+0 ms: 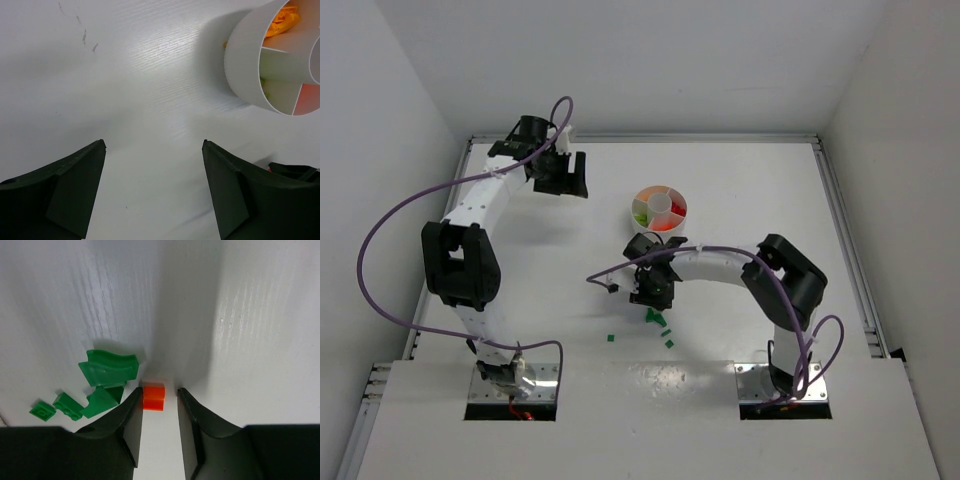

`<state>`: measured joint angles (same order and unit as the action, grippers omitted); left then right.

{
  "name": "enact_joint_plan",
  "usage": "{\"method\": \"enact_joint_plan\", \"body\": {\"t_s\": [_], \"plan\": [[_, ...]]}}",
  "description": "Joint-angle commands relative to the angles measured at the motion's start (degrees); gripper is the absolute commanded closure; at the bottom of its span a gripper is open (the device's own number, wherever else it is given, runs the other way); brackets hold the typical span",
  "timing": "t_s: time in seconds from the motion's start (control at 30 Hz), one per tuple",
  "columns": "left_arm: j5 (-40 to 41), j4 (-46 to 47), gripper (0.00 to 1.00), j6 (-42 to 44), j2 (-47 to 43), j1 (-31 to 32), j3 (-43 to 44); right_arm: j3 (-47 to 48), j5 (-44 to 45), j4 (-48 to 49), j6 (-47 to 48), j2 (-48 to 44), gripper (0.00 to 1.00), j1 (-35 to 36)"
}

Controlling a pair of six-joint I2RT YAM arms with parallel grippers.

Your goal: Sort the legos into containers by color

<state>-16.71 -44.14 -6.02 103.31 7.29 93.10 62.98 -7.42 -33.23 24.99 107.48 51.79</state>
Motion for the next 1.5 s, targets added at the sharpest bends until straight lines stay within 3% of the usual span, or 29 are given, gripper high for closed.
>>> {"method": "enact_joint_plan", "body": {"t_s": [0.0,0.17,0.33,0.53,0.67,0.93,1.27,1.47], "plan": [[-0.3,0.6,0.16,0.1,-0.8,-0.9,-0.1,-4.1,-0.8,2.9,-1.2,3.6,0.70,1.6],[0.2,0.6,0.16,0.1,-0.8,-0.9,-0.1,-4.1,-0.1,2.9,-2.2,2.9,0.88,1.6],[0.7,0.6,0.15,1.3,-0.8,-0.9,0.4,2.4,-3.8,-0.2,-4.4,-0.9,1.00,0.2],[0.7,0.6,0.11,2.5,-1.9,-1.4,1.5,10.0,-6.6,-4.7,-5.6,-5.3,1.00,-1.0],[3.8,0.6,0.00,2.3,-1.9,-1.9,2.0,15.0,-6.1,-6.7,-6.1,-7.3,1.00,-3.3],[6.1,3.0,0.00,-0.7,-3.6,-1.9,2.0,22.5,-0.4,-6.8,-10.7,-6.6,1.00,-9.6],[4.9,6.1,0.00,0.5,-7.0,-1.9,-0.2,33.7,0.2,-7.3,-15.0,2.0,1.00,-18.0],[5.5,6.1,0.00,0.5,-7.0,-1.9,-0.7,35.7,-0.4,-8.5,-15.5,4.4,0.99,-19.8]]}}
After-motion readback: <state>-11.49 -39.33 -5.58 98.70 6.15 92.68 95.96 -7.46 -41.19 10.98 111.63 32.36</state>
